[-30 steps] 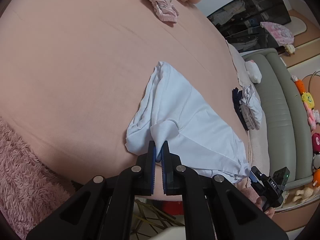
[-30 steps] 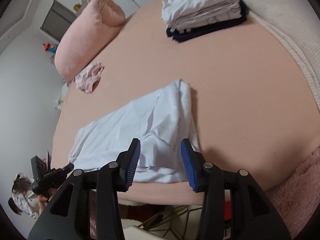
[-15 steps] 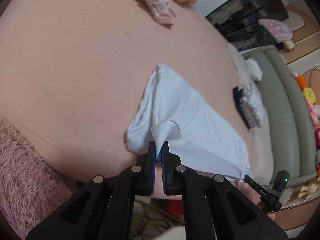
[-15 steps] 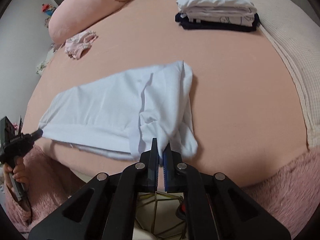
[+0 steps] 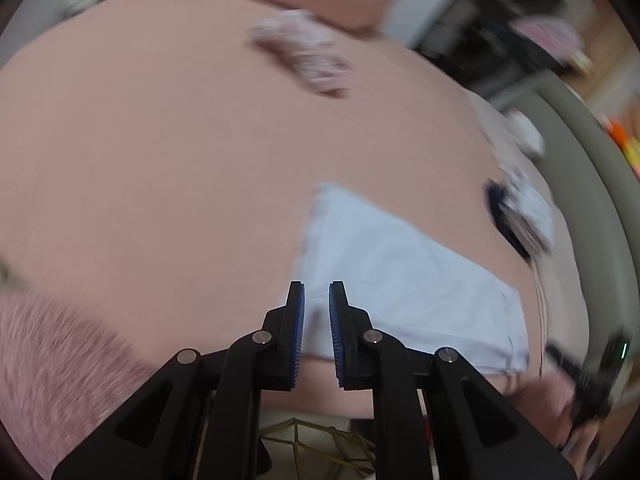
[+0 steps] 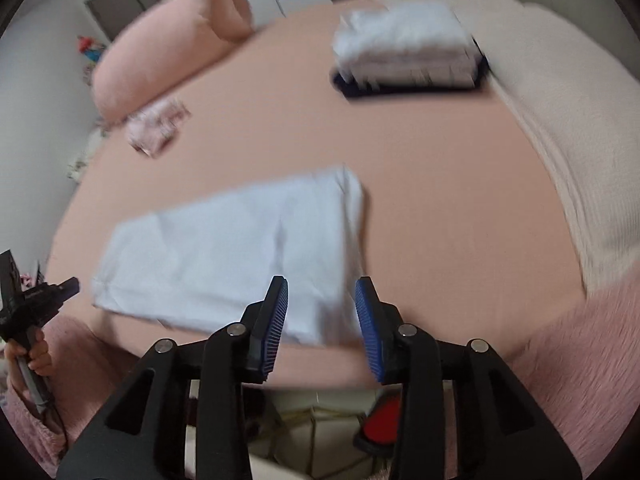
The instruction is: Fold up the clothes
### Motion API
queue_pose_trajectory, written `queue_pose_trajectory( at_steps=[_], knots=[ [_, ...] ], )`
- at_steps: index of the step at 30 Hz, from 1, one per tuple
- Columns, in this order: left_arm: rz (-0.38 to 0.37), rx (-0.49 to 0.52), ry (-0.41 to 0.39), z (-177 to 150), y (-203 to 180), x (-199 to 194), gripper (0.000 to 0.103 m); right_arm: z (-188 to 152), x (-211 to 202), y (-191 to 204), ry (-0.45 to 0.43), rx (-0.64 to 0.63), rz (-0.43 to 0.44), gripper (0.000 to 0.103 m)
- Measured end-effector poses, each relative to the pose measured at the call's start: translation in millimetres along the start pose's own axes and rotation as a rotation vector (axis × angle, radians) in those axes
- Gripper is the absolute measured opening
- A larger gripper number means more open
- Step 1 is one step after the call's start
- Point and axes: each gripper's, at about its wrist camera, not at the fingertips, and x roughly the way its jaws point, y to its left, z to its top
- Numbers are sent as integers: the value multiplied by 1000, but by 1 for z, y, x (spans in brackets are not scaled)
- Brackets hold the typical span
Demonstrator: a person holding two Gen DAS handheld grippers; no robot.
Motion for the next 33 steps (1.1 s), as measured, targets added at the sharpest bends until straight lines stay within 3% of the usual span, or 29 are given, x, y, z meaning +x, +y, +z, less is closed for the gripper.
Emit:
queue_pose_trajectory(
  at_steps=[2,6,7,9,11,13,16,18,21,25,26,27,29,33],
  knots=[
    [-15,71,48,5,-18,23,14,15,13,16,16,-70,6,37],
    [113,72,159,10,-6,70,14,25,66,32,140,-130,-22,35],
    [116,50,172,10,2,75,14,20,77,25,167,-124,-53,33],
    [70,-47,169,13,21,71,10,11,90,11,202,-105,-95,32],
    [142,-77,121,21,29,60,10,11,77,0,163,-62,-67,30],
    [111,-100,67,33,34,48,10,10,64,-11,124,-18,-39,33],
    [18,-38,25,45,21,47,11,23,50,-8,46,-37,-16,36],
    [15,65,28,48,-2,57,12,37,53,4,31,-71,-23,38],
    [16,127,99,44,-29,86,29,47,74,26,41,-143,-66,38],
    [151,110,101,32,-15,104,30,41,113,23,145,-131,-98,36],
    [170,99,89,33,-7,102,21,36,115,20,155,-133,-112,35],
    [163,83,82,35,-1,98,18,29,111,18,138,-148,-128,35],
    [135,71,55,38,3,84,23,18,99,13,92,-178,-164,35],
    [-80,125,2,28,-25,52,33,10,44,11,-79,-219,-205,37]
  ],
)
